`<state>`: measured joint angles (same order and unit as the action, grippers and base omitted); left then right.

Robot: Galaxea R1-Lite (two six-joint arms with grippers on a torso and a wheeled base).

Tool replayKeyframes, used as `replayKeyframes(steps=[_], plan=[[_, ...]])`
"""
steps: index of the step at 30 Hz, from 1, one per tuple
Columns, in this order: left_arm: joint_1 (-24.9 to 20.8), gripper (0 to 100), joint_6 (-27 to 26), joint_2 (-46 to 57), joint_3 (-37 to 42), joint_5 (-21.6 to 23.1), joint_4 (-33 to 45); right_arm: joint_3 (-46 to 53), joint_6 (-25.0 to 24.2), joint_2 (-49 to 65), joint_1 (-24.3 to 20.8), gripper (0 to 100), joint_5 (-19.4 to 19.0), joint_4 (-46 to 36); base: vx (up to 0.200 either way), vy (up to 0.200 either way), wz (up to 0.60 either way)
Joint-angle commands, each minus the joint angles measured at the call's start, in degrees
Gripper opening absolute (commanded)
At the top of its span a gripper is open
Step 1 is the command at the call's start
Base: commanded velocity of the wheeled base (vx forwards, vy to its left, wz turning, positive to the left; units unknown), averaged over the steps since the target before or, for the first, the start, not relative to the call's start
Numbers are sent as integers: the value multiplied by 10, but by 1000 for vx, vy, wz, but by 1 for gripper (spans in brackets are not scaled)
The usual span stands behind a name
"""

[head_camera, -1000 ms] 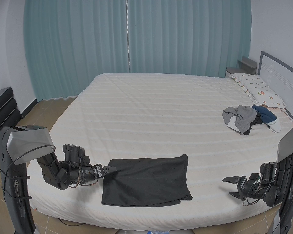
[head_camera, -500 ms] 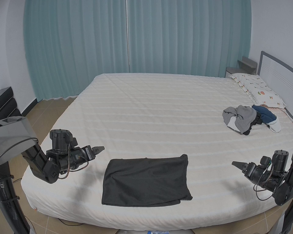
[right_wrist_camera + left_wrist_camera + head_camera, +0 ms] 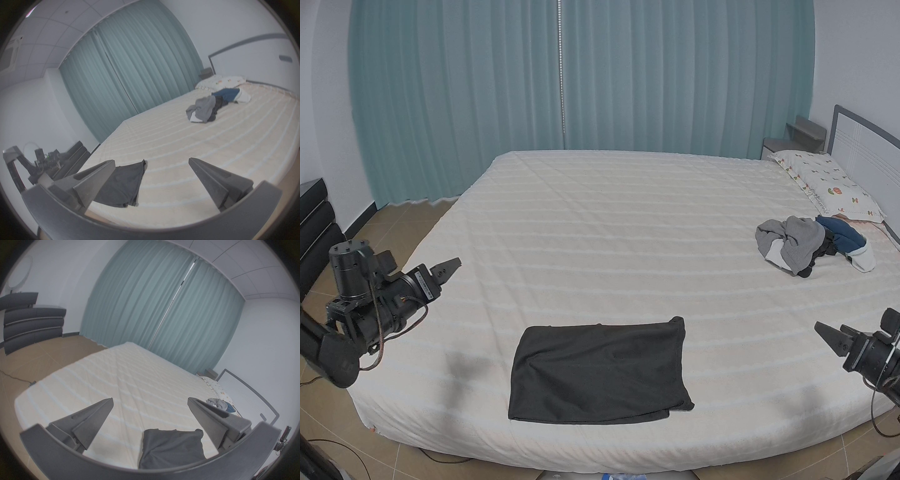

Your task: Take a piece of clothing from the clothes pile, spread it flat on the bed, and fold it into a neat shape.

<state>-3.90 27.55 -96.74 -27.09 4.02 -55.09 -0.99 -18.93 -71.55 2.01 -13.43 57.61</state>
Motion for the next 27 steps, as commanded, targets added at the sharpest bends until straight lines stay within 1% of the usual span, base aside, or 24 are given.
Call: replayKeyframes(steps=[1, 2, 3, 4, 5, 6, 7, 8, 9, 10, 11, 12, 13, 15, 16, 17, 18, 20, 21, 22, 24, 25, 27], plan=[[13, 100, -77, 306, 139, -69, 1, -15, 145, 511, 4, 100, 11, -419, 0, 0, 0], [12, 100, -101, 349, 157, -75, 1, -53, 149, 600, -2, 100, 11, -536, 0, 0, 0], [12, 100, -102, 352, 158, -75, 1, -56, 149, 606, -3, 100, 11, -545, 0, 0, 0], [11, 100, -110, 398, 178, -80, 11, -107, 157, 675, -14, 100, 11, -665, 0, 0, 0], [11, 100, -111, 412, 181, -83, 20, -121, 162, 691, -19, 100, 11, -697, 0, 0, 0], [11, 100, -115, 444, 186, -95, 49, -146, 178, 715, -23, 100, 12, -754, 0, 0, 0], [11, 100, -116, 468, 186, -105, 75, -156, 194, 715, -22, 100, 12, -777, 0, 0, 0], [11, 100, -116, 508, 186, -118, 120, -162, 205, 715, -22, 100, 14, -779, 0, 0, 0], [11, 100, -116, 533, 186, -121, 147, -163, 210, 715, -22, 100, 15, -777, 0, 0, 0], [11, 100, -117, 579, 186, -122, 197, -164, 215, 715, -22, 100, 14, -771, 0, 0, 0], [11, 100, -118, 591, 186, -121, 210, -164, 216, 715, -22, 100, 15, -770, 0, 0, 0], [11, 100, -128, 646, 181, -121, 272, -161, 230, 715, -21, 100, 14, -767, 0, 0, 0], [11, 100, -133, 662, 179, -123, 290, -158, 237, 715, -21, 100, 14, -767, 0, 0, 0], [17, 100, -172, 750, 179, -129, 390, -127, 275, 715, -21, 100, 17, -763, 0, 0, 0], [20, 100, -181, 776, 180, -131, 412, -117, 282, 715, -21, 100, 24, -755, 0, 0, 0], [20, 100, -181, 780, 180, -132, 416, -115, 282, 715, -21, 100, 25, -753, 0, 0, 0], [25, 100, -194, 817, 180, -143, 449, -98, 285, 715, -21, 100, 46, -725, 0, 0, 0], [33, 100, -217, 861, 182, -159, 488, -56, 287, 715, -21, 100, 74, -671, 0, 0, 0], [35, 100, -223, 873, 184, -161, 499, -37, 286, 715, -21, 100, 81, -649, 0, 0, 0], [35, 100, -232, 890, 186, -162, 514, -16, 281, 715, -21, 100, 90, -604, 0, 0, 0], [37, 100, -243, 915, 193, -162, 531, 8, 279, 715, -21, 100, 95, -543, 0, 0, 0], [37, 100, -247, 922, 194, -162, 534, 10, 278, 715, -21, 100, 96, -536, 0, 0, 0], [36, 100, -273, 962, 208, -161, 557, 10, 283, 715, -21, 100, 117, -536, 0, 0, 0]])
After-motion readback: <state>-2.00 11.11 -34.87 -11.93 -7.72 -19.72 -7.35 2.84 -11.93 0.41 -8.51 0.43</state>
